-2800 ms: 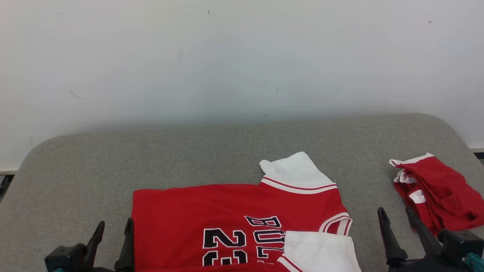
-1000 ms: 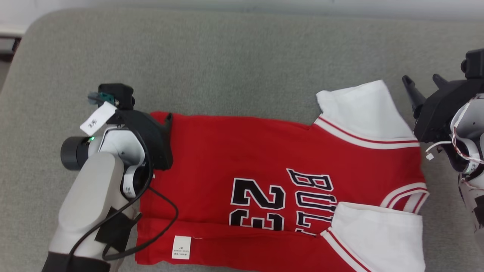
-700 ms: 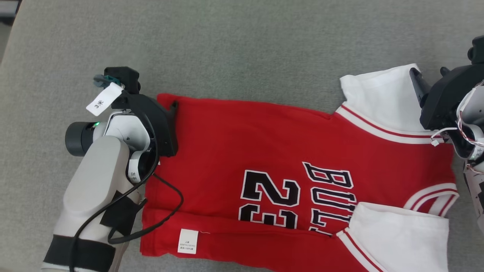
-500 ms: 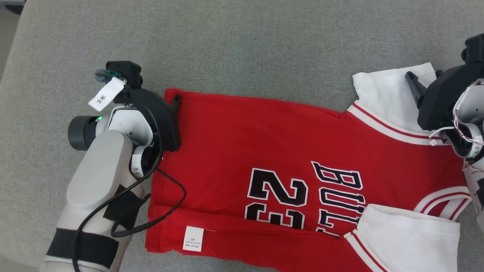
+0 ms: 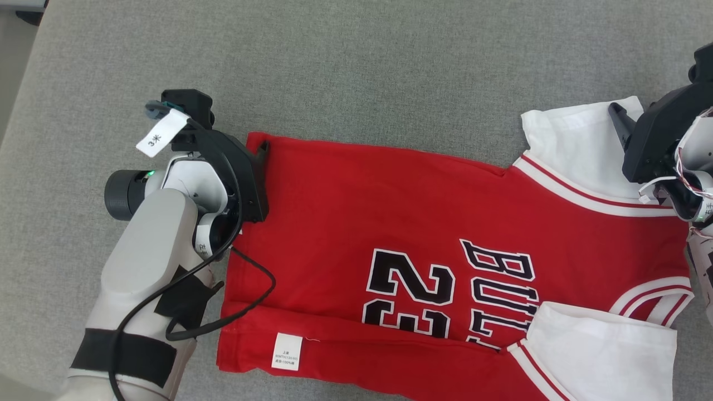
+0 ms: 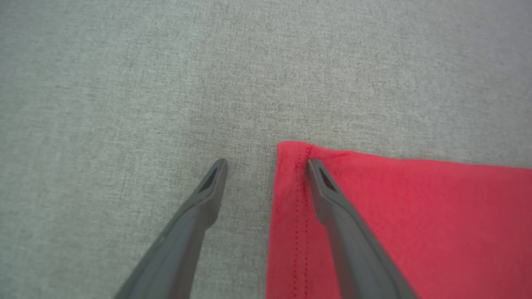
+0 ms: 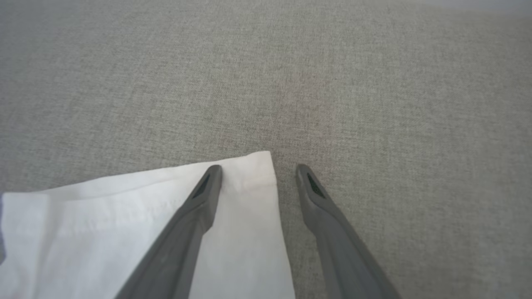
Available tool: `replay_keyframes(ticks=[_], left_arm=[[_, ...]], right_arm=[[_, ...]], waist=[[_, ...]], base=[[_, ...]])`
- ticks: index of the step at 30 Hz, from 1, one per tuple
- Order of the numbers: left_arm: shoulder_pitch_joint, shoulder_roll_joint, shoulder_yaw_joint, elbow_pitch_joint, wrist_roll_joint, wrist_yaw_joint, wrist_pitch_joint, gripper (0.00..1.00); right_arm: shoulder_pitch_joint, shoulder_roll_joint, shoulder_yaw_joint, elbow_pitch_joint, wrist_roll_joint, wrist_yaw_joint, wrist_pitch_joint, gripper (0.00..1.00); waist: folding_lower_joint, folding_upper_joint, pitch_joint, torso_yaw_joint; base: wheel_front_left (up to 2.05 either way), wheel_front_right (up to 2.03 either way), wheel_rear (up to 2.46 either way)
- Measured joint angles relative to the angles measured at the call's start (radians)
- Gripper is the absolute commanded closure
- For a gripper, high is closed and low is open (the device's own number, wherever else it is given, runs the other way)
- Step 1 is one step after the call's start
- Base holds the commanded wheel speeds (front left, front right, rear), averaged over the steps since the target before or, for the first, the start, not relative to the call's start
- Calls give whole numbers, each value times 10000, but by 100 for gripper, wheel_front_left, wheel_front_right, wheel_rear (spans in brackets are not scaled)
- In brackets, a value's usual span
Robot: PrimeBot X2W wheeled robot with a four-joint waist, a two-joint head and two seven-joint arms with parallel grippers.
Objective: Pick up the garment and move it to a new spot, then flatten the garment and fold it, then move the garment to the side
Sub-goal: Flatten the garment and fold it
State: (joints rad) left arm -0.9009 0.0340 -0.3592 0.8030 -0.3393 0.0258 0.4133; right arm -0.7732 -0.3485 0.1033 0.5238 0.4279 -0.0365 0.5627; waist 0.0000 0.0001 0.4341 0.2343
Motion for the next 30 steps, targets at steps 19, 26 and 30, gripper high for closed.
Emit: replay_keyframes(ticks=[19,26,30], left_arm=[[-700,-100,-61,696,-732,-249,660,0],[-684,-104,-460,838,-836,-174,884,0],[-662,-107,-727,844,-1162,-159,999,0]], right_arm=[[-373,199,38,533,12,-261,460,0],[-352,199,54,769,12,-307,552,5],[-330,192,58,909,12,-339,708,27]], waist=[[0,0,-350,-71],[1,0,-492,-86],[0,-1,-641,-56]], base=[[0,0,0],[0,0,0],[0,0,0]])
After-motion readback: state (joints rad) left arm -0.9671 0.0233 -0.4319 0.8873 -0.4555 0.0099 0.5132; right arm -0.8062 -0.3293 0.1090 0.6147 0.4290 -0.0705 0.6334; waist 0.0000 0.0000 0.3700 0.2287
